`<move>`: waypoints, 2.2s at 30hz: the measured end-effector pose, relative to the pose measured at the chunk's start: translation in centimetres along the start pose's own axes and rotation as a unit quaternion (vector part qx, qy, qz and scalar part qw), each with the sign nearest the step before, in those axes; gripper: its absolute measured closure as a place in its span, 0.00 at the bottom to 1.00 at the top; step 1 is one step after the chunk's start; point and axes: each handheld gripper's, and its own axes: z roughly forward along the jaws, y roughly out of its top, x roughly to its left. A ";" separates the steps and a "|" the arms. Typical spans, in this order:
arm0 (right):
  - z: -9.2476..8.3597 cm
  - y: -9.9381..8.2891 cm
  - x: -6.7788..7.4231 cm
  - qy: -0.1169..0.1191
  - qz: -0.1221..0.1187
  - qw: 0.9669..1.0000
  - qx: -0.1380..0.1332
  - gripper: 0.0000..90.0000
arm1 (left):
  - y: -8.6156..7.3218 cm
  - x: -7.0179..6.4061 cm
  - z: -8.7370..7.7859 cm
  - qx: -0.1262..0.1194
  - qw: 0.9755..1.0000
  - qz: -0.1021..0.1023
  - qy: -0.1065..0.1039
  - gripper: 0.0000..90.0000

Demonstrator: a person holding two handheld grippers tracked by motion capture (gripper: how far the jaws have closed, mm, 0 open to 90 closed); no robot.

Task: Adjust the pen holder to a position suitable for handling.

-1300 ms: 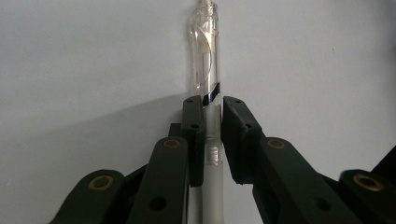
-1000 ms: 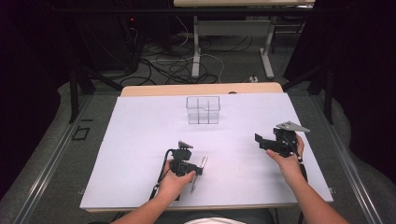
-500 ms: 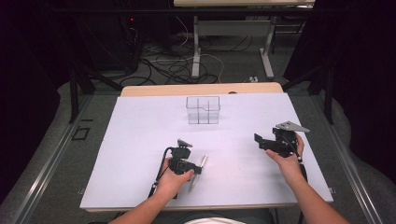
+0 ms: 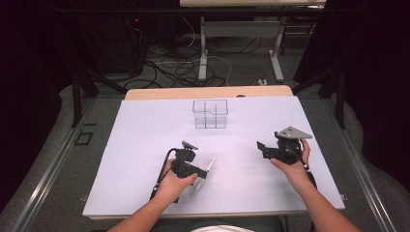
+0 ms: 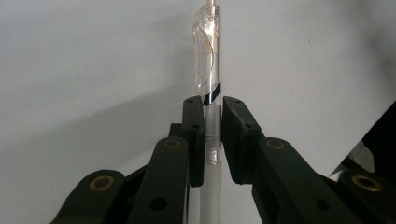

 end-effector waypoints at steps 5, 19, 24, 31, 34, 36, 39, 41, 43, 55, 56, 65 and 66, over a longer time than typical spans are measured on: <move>-0.2 0.5 1.1 0.014 -0.018 1.000 -0.002 0.17 | 0.1 0.0 -0.4 0.003 1.000 0.017 0.001 0.89; -0.8 1.2 4.9 0.029 -0.219 0.975 -0.007 0.22 | 0.3 0.5 -1.7 0.003 0.999 0.038 -0.008 0.89; -0.9 0.8 6.4 0.049 -0.327 0.944 -0.013 0.34 | 0.3 0.5 -1.8 0.003 0.999 0.039 -0.010 0.89; -1.0 0.6 8.1 0.059 -0.387 0.920 -0.002 0.38 | 0.2 0.5 -1.8 0.008 0.999 0.042 -0.011 0.89; -1.1 0.5 8.6 0.056 -0.409 0.911 0.000 0.41 | 0.2 0.5 -1.8 0.008 0.999 0.041 -0.012 0.89; -1.0 0.5 8.8 0.057 -0.415 0.908 0.001 0.43 | 0.2 0.5 -1.8 0.009 0.999 0.041 -0.013 0.89; -0.9 0.5 9.2 0.063 -0.439 0.896 0.014 0.46 | 0.2 0.4 -1.7 0.009 0.999 0.041 -0.014 0.89; -0.6 0.4 9.3 0.087 -0.446 0.891 0.013 0.49 | 0.2 0.4 -1.7 0.012 0.999 0.043 -0.016 0.89; -0.5 0.2 9.7 0.097 -0.447 0.889 0.019 0.49 | 0.2 0.4 -1.7 0.014 0.999 0.045 -0.016 0.89; 0.0 -0.7 11.9 0.109 -0.522 0.846 -0.001 0.54 | 0.2 0.1 -1.5 0.017 0.998 0.049 -0.022 0.89; 0.0 -0.6 11.9 0.115 -0.529 0.841 0.001 0.55 | 0.2 0.1 -1.4 0.017 0.998 0.050 -0.022 0.89; 0.1 -1.2 13.0 0.115 -0.570 0.813 -0.016 0.64 | 0.2 -0.2 -1.2 0.021 0.998 0.051 -0.027 0.89; 0.1 -1.2 13.2 0.117 -0.577 0.808 -0.011 0.64 | 0.2 -0.1 -1.1 0.023 0.998 0.057 -0.027 0.89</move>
